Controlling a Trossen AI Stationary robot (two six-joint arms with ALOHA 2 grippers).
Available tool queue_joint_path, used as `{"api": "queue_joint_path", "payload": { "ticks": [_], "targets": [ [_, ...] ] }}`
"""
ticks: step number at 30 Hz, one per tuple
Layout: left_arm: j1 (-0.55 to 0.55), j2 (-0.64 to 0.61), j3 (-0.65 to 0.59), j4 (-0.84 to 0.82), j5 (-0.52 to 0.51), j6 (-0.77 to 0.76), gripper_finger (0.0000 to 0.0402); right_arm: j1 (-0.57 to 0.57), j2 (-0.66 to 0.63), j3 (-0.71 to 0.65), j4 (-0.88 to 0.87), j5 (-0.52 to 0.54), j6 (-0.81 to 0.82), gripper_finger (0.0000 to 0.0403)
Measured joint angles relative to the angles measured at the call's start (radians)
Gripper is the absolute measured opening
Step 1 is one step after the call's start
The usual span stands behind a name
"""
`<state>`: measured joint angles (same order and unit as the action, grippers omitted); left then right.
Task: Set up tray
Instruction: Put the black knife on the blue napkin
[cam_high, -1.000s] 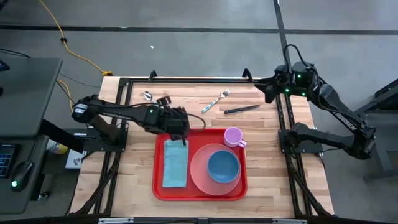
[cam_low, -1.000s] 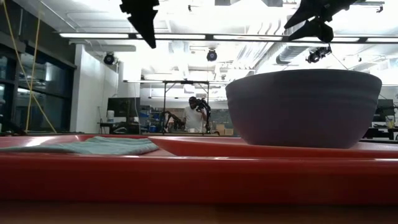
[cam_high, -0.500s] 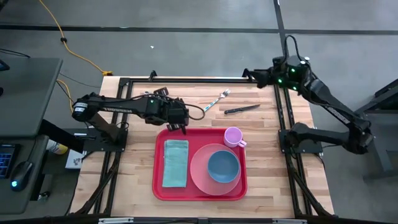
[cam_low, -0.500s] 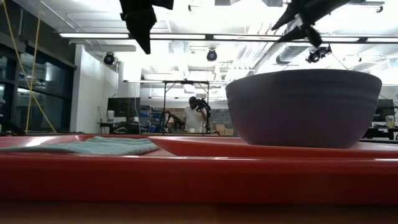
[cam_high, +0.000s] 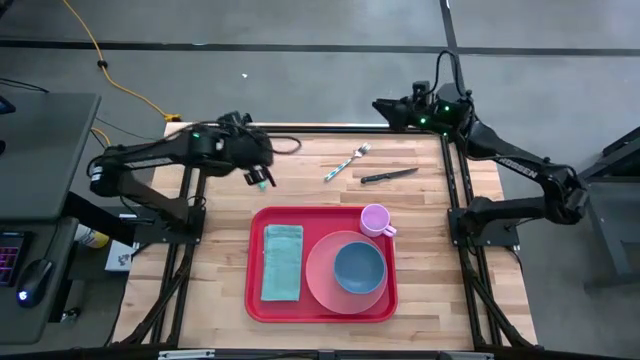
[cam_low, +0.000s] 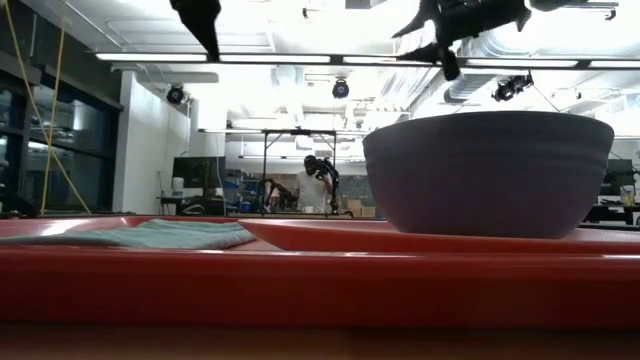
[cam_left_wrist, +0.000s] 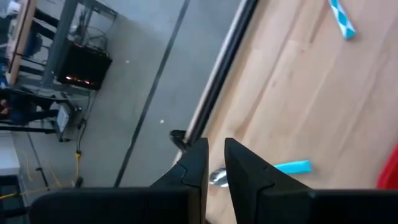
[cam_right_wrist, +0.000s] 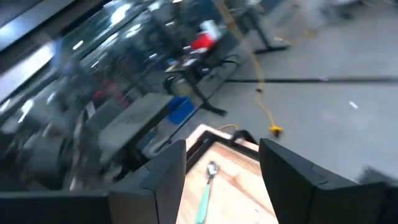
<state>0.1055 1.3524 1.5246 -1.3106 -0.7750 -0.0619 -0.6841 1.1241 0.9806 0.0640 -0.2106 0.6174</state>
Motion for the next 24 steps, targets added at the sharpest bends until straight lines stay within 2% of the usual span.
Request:
{"api": "queue_joint_path", "payload": {
  "ticks": [5,8,11,16,24],
  "targets": [
    [0.028,-0.079,0.000,-0.006,0.006,0.102,0.0084,0.056,0.003,0.004,-0.004,-0.024,-0.225,0.0181],
    [0.028,-0.103,0.000,-0.005,0.008,0.165,0.0083,0.057,0.017,0.072,-0.148,-0.025,-0.270,0.0181],
    [0.037,-0.120,0.000,-0.006,0.011,0.188,0.0083,0.049,0.068,0.202,-0.405,-0.038,-0.352,0.0181],
    [0.048,-0.128,0.000,-0.009,0.036,0.215,0.0083,0.052,0.223,0.479,-0.792,-0.028,-0.546,0.0181],
    [0.045,-0.128,0.000,-0.010,0.125,0.297,0.0084,0.052,0.448,0.818,-1.187,0.049,-0.825,0.0181]
  ]
}}
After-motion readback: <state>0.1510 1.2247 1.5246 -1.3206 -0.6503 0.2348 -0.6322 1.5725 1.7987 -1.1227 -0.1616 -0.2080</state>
